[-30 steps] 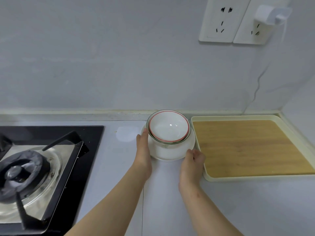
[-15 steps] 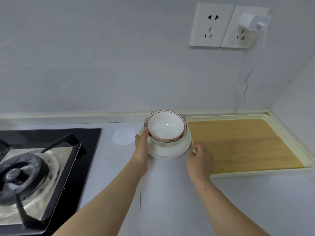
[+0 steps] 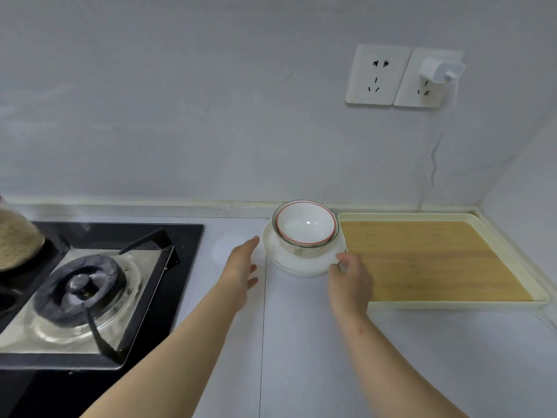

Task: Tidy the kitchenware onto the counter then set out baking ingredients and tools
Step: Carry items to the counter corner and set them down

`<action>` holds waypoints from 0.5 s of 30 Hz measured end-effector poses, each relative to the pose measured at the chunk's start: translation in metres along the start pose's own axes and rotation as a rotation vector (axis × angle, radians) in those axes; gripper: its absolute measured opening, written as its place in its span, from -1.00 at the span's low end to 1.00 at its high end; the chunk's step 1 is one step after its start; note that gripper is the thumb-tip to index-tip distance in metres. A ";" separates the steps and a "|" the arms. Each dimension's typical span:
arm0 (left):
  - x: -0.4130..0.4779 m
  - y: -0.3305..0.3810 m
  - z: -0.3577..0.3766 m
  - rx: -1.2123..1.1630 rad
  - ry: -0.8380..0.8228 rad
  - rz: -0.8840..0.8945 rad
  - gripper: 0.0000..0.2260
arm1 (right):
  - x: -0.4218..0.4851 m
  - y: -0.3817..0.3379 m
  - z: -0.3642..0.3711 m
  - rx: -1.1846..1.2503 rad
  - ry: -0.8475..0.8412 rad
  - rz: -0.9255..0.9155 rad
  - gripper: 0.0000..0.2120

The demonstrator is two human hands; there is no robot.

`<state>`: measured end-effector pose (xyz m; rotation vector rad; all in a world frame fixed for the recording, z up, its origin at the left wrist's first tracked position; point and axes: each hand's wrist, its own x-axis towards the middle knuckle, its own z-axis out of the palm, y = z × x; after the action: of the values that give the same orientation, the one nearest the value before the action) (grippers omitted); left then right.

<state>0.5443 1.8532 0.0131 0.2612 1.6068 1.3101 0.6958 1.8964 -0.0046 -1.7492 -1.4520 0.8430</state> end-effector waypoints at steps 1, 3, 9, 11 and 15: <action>-0.010 0.001 -0.006 -0.006 0.020 0.001 -0.62 | -0.008 -0.006 -0.002 0.043 -0.015 -0.002 -0.71; -0.027 0.002 -0.018 -0.007 0.043 0.016 -0.71 | -0.023 -0.020 -0.002 0.148 -0.063 0.004 -0.74; -0.075 -0.004 -0.068 -0.076 0.114 0.111 -0.92 | -0.086 -0.069 0.014 0.491 -0.395 0.084 -0.87; -0.090 -0.007 -0.093 -0.093 0.165 0.160 -0.95 | -0.112 -0.083 0.029 0.504 -0.517 0.082 -0.85; -0.127 -0.016 -0.147 -0.174 0.342 0.203 -0.91 | -0.169 -0.100 0.060 0.466 -0.767 0.033 -0.85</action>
<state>0.4949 1.6694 0.0561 0.0970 1.7691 1.7130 0.5656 1.7493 0.0544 -1.1351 -1.4965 1.8348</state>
